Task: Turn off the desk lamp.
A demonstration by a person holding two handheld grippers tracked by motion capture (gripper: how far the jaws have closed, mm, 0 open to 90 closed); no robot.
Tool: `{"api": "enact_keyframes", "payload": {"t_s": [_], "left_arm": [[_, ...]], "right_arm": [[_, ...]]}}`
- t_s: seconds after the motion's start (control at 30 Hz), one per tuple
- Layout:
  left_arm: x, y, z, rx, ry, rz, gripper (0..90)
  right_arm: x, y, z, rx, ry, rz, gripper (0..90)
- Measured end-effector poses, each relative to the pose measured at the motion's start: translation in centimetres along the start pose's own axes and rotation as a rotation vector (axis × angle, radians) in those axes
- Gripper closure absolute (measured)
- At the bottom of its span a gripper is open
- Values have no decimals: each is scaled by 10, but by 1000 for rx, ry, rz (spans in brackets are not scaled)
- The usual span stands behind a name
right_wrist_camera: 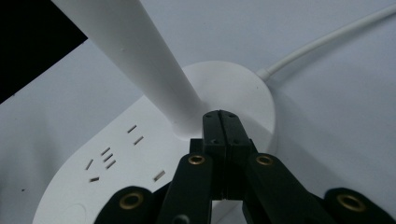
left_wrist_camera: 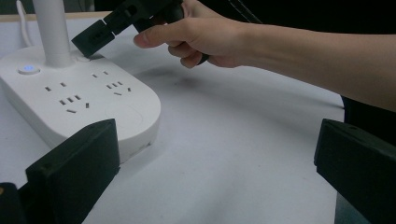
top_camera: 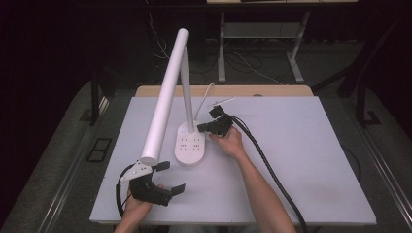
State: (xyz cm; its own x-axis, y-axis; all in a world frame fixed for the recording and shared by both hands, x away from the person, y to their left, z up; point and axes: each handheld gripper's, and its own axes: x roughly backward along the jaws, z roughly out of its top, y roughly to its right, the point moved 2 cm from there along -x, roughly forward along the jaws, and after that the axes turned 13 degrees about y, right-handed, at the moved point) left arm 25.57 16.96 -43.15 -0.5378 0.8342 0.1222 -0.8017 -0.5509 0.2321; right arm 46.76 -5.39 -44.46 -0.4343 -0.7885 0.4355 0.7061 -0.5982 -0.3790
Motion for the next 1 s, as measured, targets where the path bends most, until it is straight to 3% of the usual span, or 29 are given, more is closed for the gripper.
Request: {"api": "enact_keyframes", "payload": {"t_s": [0.87,1.0], "left_arm": [[0,1,0,-5,-3,-5,0],[0,1,0,-5,-2,-5,0]], "right_arm": [[-3,-1,-1,3,12,20,900],[-4,-4,-1,38,13,-4,900]]}}
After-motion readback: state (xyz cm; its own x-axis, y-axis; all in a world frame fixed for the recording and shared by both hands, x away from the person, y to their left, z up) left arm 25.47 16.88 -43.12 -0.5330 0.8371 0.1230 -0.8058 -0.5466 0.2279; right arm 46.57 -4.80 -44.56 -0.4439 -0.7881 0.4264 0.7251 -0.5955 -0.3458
